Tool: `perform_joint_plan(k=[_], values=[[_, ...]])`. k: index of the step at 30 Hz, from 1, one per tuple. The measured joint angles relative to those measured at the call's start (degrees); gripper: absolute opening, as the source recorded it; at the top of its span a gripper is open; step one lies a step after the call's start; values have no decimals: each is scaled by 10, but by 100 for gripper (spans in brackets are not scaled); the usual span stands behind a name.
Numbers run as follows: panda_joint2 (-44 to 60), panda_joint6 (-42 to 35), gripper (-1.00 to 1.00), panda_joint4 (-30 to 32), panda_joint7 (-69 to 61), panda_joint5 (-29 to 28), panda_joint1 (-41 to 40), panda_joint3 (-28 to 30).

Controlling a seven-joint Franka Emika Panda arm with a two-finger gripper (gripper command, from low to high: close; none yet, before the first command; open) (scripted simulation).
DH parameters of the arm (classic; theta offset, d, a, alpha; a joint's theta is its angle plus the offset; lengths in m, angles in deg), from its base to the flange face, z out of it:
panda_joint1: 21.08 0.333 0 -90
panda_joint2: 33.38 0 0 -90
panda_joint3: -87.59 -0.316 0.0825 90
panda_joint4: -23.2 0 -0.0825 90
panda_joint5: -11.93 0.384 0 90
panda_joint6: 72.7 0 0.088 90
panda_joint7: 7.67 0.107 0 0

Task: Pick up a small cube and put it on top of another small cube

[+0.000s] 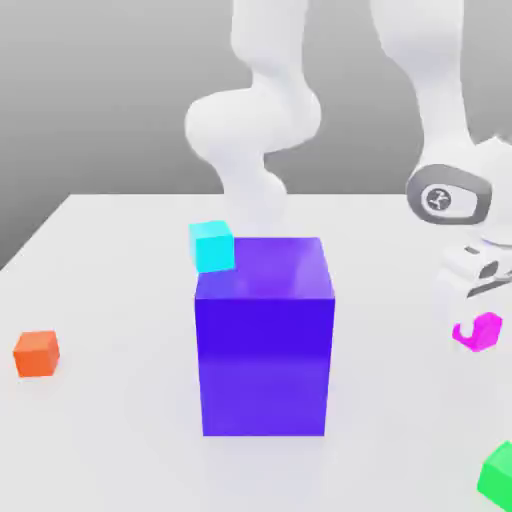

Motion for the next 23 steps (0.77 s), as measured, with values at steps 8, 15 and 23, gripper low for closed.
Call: perform_joint_plan(k=[8,15,23], values=[[41,-83,-100,-123,-204,5,-82,17],[82,-152,-100,-232,-385,11,-152,36],[163,-92,100,-251,-386,-20,-143,63]])
